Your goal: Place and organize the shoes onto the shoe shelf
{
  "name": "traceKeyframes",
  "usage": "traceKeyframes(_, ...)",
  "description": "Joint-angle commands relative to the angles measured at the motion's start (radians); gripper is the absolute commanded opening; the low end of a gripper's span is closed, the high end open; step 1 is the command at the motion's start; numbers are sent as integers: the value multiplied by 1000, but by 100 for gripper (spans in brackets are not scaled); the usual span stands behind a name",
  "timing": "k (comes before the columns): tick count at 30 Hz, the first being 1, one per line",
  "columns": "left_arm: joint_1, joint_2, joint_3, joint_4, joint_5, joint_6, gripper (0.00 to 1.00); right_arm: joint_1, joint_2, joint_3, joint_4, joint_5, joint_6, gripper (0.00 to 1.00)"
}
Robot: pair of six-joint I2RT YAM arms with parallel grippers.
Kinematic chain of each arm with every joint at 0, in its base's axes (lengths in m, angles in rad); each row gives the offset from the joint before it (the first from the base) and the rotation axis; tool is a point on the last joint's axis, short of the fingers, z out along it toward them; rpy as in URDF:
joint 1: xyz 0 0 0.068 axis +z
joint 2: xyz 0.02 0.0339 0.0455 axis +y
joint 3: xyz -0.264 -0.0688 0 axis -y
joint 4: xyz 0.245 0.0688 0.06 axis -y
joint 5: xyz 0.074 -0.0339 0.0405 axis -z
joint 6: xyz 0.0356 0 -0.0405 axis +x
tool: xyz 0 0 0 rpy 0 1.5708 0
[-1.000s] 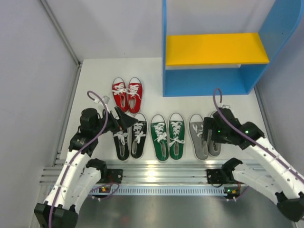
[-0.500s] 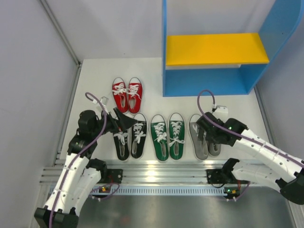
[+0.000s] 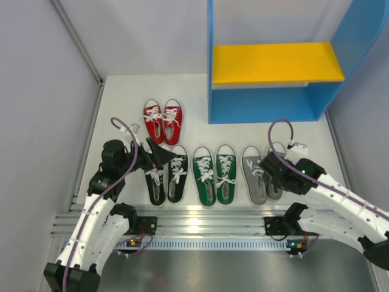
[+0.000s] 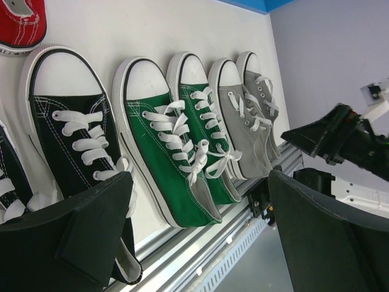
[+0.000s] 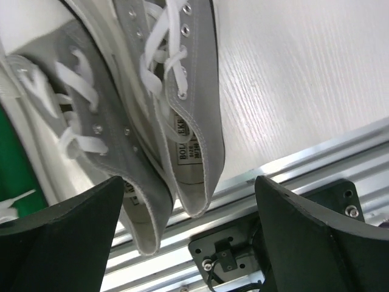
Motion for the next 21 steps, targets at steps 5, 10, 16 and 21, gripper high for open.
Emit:
traceKeyframes(5, -4, -12, -3, 36, 18, 15, 99, 9, 139, -93, 48, -46, 50, 90)
traceKeyframes(10, -4, -15, -23, 36, 17, 13, 99, 9, 120, -101, 45, -37, 74, 84)
traceKeyframes(16, -4, -11, -24, 36, 18, 10, 99, 9, 149, -87, 88, -40, 47, 75)
traceKeyframes(21, -4, -34, -24, 36, 29, 13, 99, 8, 191, -84, 123, -23, 24, 57)
